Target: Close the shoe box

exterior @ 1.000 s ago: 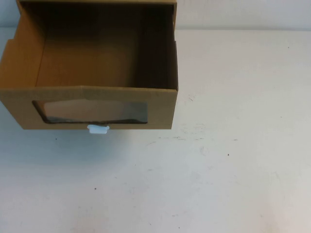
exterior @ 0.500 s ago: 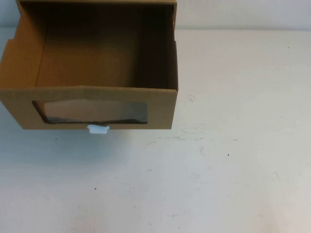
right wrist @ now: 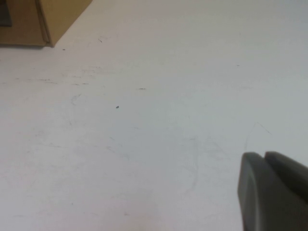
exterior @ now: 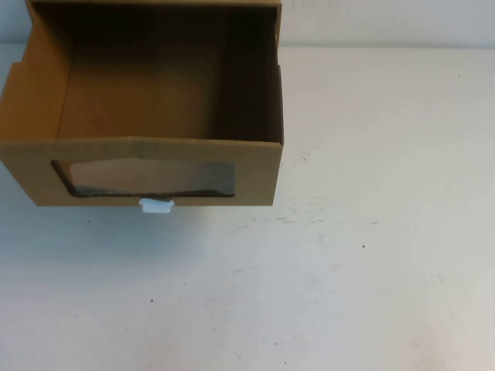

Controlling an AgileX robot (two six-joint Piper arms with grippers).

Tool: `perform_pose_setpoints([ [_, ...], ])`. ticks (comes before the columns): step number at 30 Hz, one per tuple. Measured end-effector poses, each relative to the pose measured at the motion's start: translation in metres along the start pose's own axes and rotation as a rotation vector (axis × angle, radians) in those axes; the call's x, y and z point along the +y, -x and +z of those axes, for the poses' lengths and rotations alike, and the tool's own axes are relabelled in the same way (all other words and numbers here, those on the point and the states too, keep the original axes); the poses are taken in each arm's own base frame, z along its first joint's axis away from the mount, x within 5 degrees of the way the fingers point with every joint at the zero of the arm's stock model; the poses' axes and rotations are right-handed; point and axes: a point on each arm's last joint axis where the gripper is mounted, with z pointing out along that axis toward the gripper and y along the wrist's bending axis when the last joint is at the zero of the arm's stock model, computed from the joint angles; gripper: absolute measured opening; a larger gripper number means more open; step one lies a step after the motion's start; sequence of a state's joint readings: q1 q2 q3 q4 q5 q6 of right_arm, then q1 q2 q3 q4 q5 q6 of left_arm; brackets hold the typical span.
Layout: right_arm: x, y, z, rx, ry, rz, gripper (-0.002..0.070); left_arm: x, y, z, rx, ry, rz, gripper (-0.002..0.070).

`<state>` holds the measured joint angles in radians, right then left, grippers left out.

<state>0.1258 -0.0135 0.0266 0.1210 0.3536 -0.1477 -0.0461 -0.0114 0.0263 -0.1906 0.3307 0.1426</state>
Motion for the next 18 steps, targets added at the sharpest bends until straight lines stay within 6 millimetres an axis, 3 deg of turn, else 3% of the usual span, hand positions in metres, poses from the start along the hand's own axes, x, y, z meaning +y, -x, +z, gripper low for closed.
perform_pose_setpoints([
  [8,0.000,0.000,0.000,0.000,0.001,0.002,-0.0011,0.000,0.022,-0.003,-0.238,-0.054,-0.449,-0.0005],
  [13,0.000,0.000,0.000,0.000,0.001,0.002,-0.0011,-0.003,0.031,-0.007,-0.232,-0.085,-0.483,-0.0005],
  [18,0.000,0.000,0.000,0.000,0.001,0.002,-0.0011,-0.016,0.083,-0.019,-0.086,-0.153,-0.357,-0.0005],
])
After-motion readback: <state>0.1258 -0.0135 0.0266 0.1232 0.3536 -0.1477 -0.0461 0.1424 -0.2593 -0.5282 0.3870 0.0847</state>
